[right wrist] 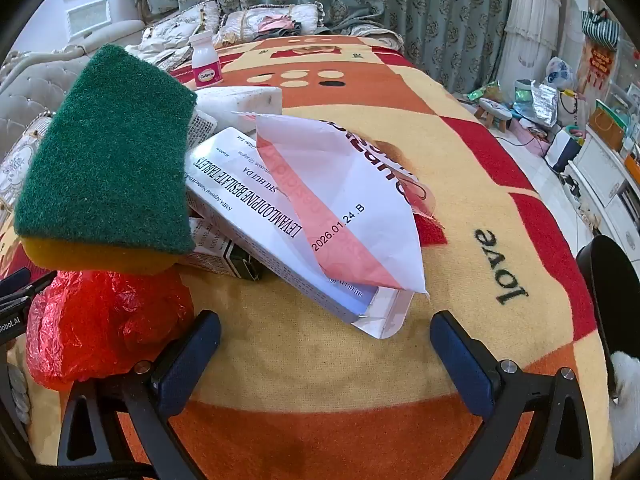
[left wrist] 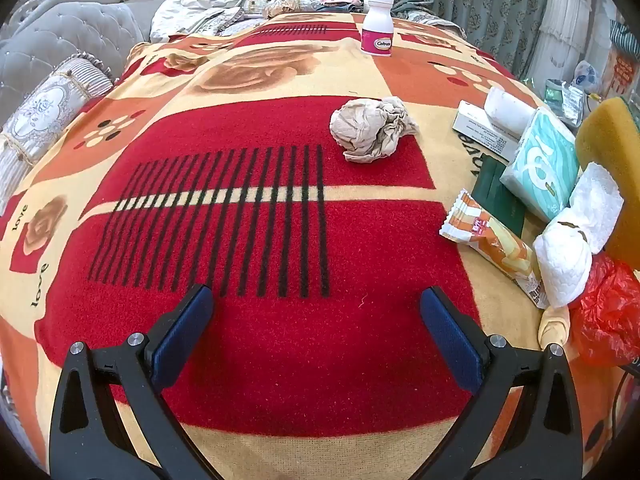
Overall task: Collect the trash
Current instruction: 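Move both tools toward the trash pile on the bed, then grasp the crumpled beige paper with the left tool while the right tool grasps the green sponge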
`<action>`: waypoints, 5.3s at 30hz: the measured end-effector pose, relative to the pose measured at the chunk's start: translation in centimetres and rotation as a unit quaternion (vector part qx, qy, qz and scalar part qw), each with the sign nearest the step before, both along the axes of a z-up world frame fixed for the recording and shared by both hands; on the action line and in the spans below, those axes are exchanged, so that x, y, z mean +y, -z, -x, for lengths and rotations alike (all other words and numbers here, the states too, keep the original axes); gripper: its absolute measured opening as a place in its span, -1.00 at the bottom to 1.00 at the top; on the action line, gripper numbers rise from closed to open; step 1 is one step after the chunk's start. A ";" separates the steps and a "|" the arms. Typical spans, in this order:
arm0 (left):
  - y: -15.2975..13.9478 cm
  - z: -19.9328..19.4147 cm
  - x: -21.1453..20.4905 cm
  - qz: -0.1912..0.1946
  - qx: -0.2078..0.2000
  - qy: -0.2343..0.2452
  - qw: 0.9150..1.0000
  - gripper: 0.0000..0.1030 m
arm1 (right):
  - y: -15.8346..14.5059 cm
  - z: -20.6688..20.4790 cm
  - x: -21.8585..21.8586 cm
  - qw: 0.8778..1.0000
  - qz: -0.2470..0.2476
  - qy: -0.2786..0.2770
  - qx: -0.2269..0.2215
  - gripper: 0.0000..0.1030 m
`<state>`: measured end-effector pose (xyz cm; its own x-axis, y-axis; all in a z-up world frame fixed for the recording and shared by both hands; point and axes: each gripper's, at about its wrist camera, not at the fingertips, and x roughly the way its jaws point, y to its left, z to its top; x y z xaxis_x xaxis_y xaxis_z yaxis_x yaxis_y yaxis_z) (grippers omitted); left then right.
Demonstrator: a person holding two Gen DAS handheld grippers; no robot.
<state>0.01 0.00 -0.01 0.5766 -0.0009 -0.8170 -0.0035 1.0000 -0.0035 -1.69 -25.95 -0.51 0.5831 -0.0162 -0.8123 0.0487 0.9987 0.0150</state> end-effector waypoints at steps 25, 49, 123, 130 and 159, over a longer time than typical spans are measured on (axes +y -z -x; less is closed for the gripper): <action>-6.7 7.6 -2.4 0.038 -0.040 0.017 0.998 0.99 | -0.1 -0.2 0.7 1.000 0.002 -0.002 0.001 1.00; -13.6 9.1 -6.1 0.058 -0.135 0.040 0.988 0.99 | -12.8 6.0 -0.2 0.989 0.026 -0.041 -0.141 0.99; -10.1 5.0 -4.2 0.054 -0.086 0.012 0.995 0.99 | -10.7 3.1 -0.2 0.989 -0.013 -0.107 -0.101 0.99; -9.2 3.5 -2.5 0.046 -0.071 0.007 0.996 0.99 | -10.4 2.9 0.0 0.988 -0.011 -0.124 -0.093 0.99; -2.5 -11.5 -0.3 0.095 0.036 0.058 0.993 -0.53 | -7.2 -3.4 3.4 0.967 -0.155 -0.203 -0.013 -0.41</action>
